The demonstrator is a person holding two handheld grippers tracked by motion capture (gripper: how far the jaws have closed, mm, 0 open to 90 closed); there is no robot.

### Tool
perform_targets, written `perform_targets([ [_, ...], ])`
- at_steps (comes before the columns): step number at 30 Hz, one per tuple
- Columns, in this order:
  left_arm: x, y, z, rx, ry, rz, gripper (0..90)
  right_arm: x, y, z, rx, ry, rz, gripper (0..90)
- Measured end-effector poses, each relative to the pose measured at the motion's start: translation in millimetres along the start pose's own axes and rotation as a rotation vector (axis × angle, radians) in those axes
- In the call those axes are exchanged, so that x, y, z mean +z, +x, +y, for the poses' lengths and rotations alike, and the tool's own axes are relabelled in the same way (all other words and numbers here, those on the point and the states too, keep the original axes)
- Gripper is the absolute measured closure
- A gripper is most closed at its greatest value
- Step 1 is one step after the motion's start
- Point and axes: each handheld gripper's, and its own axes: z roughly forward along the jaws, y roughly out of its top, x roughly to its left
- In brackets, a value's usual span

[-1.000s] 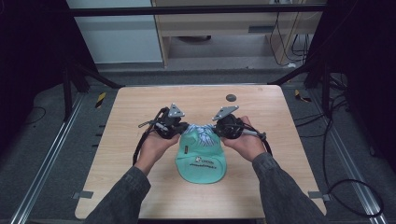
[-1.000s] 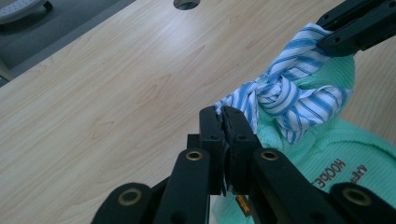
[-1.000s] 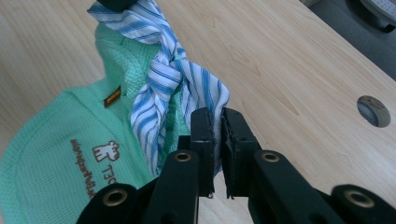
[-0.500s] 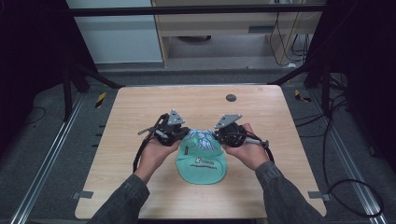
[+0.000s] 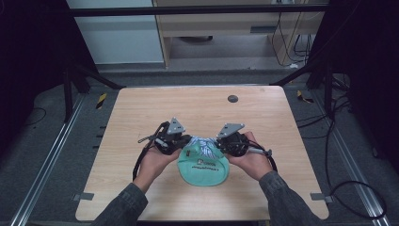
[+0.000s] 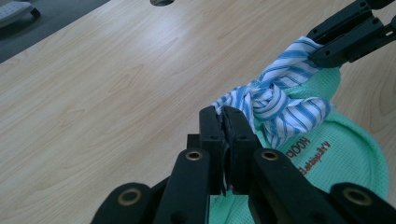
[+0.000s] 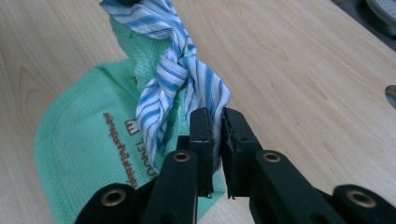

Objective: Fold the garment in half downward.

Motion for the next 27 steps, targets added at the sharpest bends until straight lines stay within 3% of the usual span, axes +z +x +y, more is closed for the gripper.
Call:
perform_targets([
  [10,-0.8,-8.5,-9.6,0.015,0.002,-0.010,87.3,-0.7,10.9,-6.4,-0.030,0.012,0.004,82.6],
  [27,-0.7,-18.8,-25.3,0.021,0.004,-0.034,87.2,5.2,24.2,-19.9,-0.030,0.034,0.040,81.6],
])
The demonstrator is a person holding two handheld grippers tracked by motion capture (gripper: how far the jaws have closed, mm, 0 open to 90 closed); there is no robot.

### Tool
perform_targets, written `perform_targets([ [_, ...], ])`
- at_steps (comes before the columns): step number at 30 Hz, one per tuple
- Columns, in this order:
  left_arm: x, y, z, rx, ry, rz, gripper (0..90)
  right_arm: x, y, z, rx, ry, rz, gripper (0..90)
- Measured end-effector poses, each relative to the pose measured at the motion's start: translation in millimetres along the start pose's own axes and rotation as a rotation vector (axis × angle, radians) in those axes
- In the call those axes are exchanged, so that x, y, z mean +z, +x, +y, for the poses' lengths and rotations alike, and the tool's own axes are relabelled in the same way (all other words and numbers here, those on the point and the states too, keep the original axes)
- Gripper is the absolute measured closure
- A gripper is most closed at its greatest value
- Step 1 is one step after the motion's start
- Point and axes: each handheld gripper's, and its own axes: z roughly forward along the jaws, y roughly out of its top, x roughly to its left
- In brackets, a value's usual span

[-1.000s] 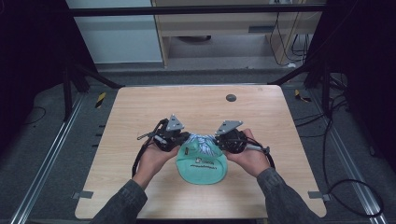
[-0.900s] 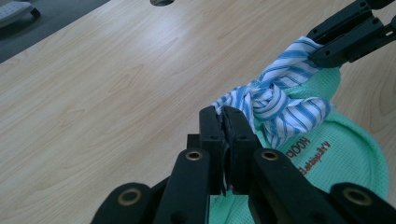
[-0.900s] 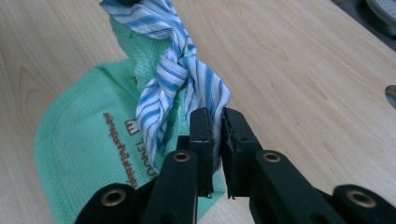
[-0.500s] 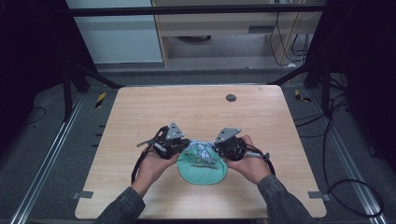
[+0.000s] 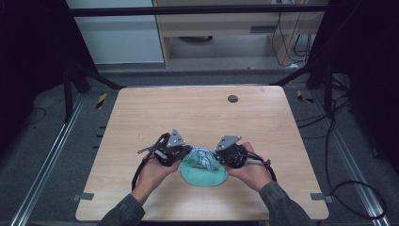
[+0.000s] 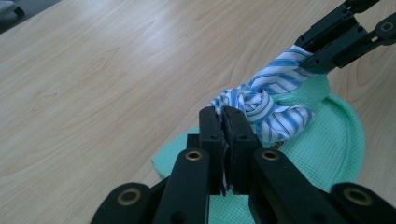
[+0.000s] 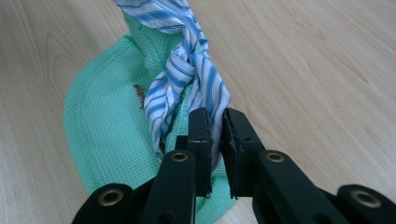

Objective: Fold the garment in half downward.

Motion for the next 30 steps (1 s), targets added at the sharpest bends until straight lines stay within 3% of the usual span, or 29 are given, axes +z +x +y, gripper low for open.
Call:
perform_targets([
  [30,-4.7,-11.9,-21.5,0.008,-0.015,-0.036,87.0,1.3,18.5,-10.4,-0.023,0.023,0.035,82.6],
])
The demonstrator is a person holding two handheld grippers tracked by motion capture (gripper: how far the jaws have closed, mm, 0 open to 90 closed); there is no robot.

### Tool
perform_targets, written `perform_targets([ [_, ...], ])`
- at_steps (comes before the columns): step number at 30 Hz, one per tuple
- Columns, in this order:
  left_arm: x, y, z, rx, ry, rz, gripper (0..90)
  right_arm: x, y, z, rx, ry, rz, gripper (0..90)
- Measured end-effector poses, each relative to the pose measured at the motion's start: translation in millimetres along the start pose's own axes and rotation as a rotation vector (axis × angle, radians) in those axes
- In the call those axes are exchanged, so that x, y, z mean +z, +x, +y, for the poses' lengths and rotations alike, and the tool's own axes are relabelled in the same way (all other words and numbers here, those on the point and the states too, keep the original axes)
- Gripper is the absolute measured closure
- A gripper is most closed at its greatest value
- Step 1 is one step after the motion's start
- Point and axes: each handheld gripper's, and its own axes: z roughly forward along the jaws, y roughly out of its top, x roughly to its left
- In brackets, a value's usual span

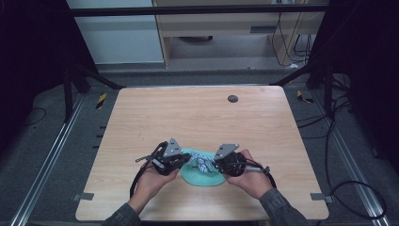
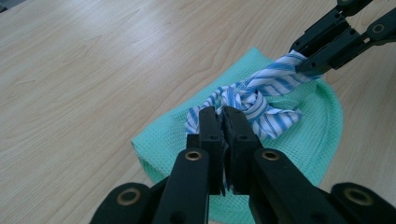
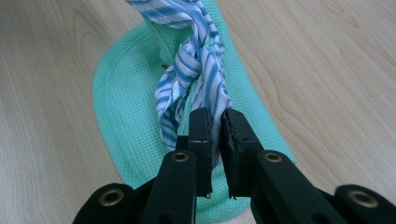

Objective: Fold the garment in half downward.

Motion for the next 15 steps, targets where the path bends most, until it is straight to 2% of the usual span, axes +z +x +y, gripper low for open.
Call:
perform_targets([
  [7,-2.0,-5.1,-11.0,0.030,0.022,-0.007,86.9,-1.4,4.2,-2.3,-0.004,0.004,0.016,83.5],
  [15,-3.7,-9.0,-24.1,0.027,0.034,-0.027,87.0,-1.0,13.6,-4.3,-0.033,0.018,0.024,84.2],
])
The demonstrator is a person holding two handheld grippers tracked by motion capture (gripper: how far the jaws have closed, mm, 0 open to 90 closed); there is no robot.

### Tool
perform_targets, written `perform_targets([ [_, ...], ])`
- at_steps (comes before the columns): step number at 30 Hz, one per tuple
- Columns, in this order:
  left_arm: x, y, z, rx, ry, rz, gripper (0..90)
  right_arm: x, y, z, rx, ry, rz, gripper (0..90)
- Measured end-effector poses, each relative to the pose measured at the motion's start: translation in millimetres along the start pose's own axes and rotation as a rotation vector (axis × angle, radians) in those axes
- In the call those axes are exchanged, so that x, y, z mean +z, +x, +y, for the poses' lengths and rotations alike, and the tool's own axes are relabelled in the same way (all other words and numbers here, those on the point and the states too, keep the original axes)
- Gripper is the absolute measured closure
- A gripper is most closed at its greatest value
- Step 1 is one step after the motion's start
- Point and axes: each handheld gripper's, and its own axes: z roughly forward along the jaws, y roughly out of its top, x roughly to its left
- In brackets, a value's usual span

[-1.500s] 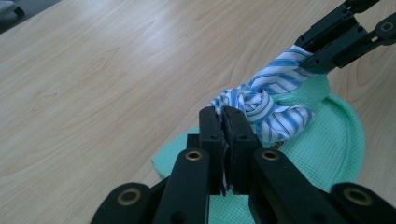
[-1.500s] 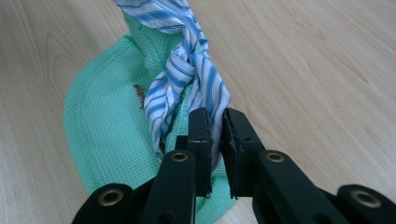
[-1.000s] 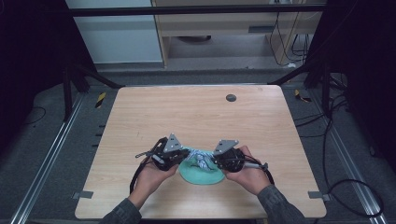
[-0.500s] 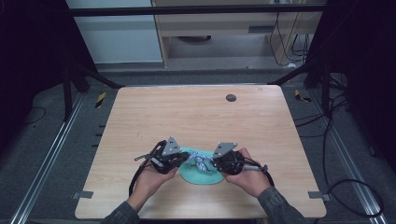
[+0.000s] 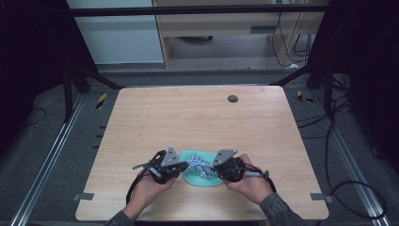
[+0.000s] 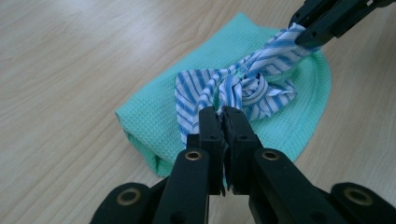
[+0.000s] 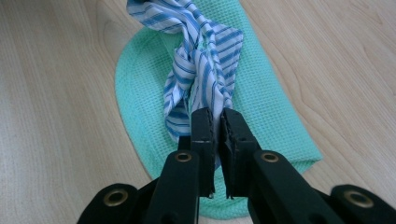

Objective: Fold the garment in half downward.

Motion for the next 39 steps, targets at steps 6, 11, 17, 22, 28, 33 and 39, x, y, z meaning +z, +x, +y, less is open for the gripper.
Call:
perform_targets([
  [6,-0.8,-2.9,-8.5,-0.002,0.006,-0.010,87.1,-0.3,5.7,-4.8,0.005,-0.005,0.007,84.2],
  [11,0.7,-5.9,-13.2,-0.002,0.012,-0.021,87.1,-1.0,10.9,-8.8,-0.002,-0.008,0.011,84.2],
  [17,1.1,-8.8,-20.3,0.001,0.020,-0.025,87.2,0.2,19.4,-16.2,-0.022,0.004,0.021,84.5],
  [22,2.5,-12.6,-26.6,0.010,0.026,-0.025,87.4,1.4,23.3,-20.2,-0.027,0.010,0.027,85.3],
  [28,2.2,-16.2,-31.8,0.013,0.019,-0.016,87.5,2.2,29.2,-25.2,-0.028,0.012,0.036,86.2],
  [33,2.0,-19.0,-35.4,0.012,0.012,-0.014,87.5,4.1,33.9,-29.2,-0.035,0.021,0.042,86.6],
  [39,-0.3,-24.1,-37.7,0.012,0.010,-0.019,87.3,5.4,37.5,-32.9,-0.039,0.024,0.045,86.6],
])
